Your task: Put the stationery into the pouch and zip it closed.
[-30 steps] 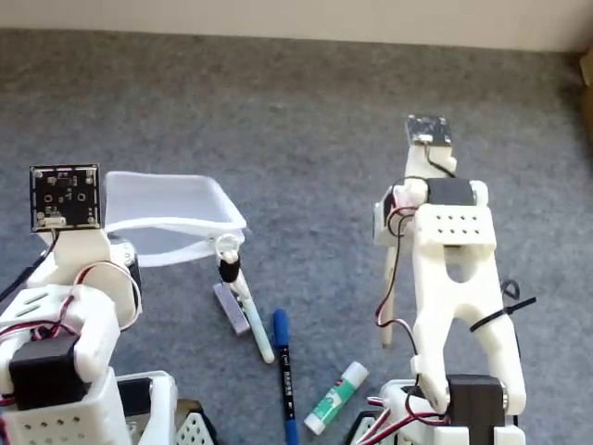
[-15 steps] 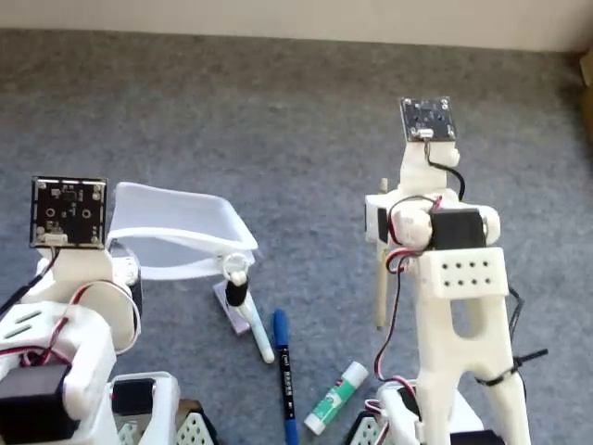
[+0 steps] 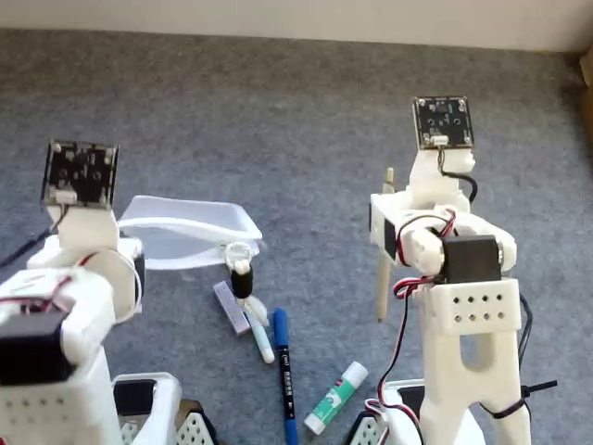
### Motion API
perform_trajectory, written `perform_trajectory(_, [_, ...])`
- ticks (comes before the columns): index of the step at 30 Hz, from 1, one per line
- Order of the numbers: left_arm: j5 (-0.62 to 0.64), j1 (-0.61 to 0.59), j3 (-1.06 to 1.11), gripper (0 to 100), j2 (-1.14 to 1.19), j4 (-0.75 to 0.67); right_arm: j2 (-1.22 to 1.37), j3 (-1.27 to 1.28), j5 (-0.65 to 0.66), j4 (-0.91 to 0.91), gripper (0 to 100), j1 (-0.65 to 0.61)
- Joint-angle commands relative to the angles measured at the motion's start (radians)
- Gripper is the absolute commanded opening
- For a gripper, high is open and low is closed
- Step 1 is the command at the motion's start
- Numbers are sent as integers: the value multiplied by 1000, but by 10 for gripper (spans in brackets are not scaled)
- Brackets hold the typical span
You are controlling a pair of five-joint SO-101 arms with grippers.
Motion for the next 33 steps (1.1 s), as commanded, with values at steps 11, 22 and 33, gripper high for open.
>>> perform_trajectory(11, [0, 16, -117, 7, 266, 6, -137, -61, 8, -2, 5, -147])
perform_trajectory(22, [2, 16, -110, 7, 283, 5, -200, -64, 8, -101, 5, -300])
perform_trajectory(33, [3, 18, -117, 7, 286, -14, -246, -64, 8, -259, 5, -432])
